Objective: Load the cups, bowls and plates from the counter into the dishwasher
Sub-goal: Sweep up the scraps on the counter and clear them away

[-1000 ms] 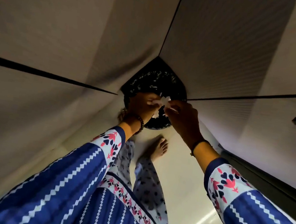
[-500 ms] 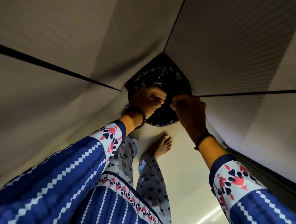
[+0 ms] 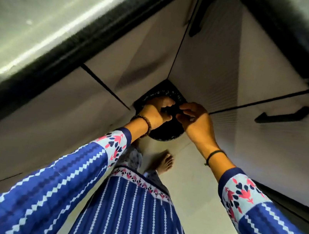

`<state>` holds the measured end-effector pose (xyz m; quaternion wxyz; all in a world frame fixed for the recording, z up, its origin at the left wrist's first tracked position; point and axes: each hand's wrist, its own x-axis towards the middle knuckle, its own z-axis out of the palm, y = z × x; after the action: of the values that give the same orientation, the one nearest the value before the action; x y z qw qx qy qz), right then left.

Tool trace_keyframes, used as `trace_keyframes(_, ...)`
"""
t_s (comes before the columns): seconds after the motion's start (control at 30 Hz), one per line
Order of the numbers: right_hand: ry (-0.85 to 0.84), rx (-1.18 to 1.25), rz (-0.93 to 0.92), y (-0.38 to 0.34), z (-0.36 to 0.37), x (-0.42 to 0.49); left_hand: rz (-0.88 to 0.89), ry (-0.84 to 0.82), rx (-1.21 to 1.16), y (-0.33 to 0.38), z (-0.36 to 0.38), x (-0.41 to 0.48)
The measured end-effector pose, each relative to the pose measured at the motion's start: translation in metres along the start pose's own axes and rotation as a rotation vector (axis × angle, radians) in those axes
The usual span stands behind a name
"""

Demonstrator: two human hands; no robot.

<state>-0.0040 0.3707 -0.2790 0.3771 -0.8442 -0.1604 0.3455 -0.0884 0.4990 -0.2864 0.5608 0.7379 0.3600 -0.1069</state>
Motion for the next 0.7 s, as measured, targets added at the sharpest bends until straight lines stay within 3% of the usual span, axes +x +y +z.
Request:
trace_keyframes(0.37,0.035,0.131,-0.246,-0.098,-0.070,-0.102,0.272,0.151,0.029,0.117,-0.061,-0.118)
trace_keyframes(0.7,0.114,0.109,-0.472,-0.188,-0.132,-0.127,0.530,0.335,0.162,0.207,-0.098,-0.147)
